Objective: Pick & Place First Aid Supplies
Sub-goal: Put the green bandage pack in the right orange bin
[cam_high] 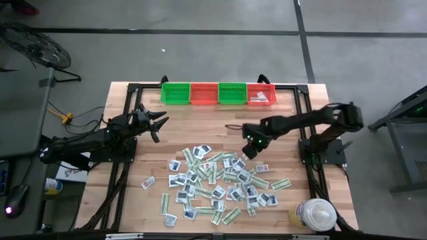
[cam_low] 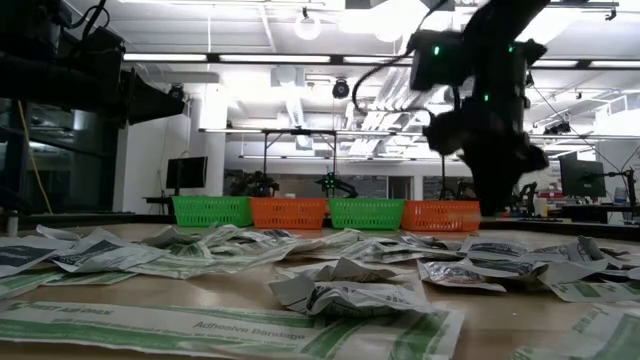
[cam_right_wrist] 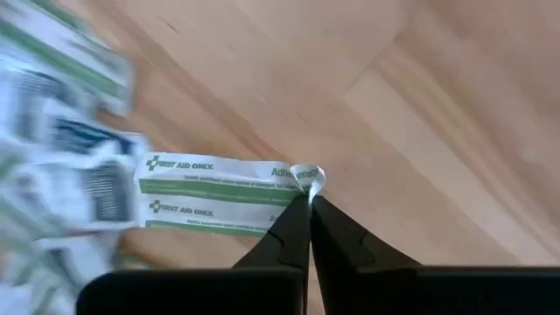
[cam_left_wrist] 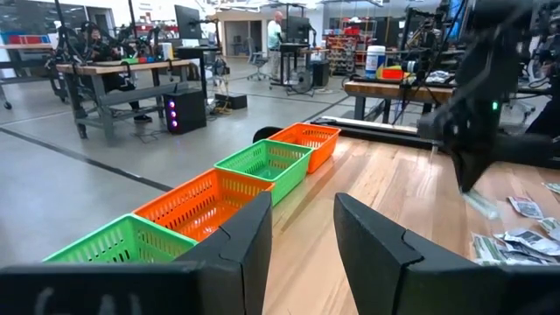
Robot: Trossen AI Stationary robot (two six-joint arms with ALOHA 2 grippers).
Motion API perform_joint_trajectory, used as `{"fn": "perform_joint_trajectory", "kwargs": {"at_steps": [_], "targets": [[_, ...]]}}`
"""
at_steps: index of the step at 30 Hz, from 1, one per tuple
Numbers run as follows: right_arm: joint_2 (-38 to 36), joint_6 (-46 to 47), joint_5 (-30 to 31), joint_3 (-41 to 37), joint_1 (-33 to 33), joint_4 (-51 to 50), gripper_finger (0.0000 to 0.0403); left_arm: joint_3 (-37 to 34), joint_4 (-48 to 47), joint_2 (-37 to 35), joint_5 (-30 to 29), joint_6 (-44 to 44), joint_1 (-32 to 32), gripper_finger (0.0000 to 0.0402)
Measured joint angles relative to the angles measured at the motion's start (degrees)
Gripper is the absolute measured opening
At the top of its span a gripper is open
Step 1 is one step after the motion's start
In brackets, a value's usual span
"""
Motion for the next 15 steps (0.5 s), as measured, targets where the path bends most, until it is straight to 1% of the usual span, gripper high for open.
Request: {"fn": "perform_joint_trajectory", "kwargs": {"at_steps": [8,12,15], "targets": [[-12.76,-1.21,5.05,0.04,-3.52,-0.85,0.0001,0.02,0.0,-0.02,0.0,0.0,-0.02,0.0122],[-19.06,-3.52,6.99,0.09,-6.85,-0.94,0.0,0.02,0.0,-0.02,0.0,0.0,-0.01,0.0122],[-22.15,-6.63,7.45,0.11,-10.17,-1.1,0.0,0.02,0.0,0.0,0.0,0.0,-0.02,0.0122]]}}
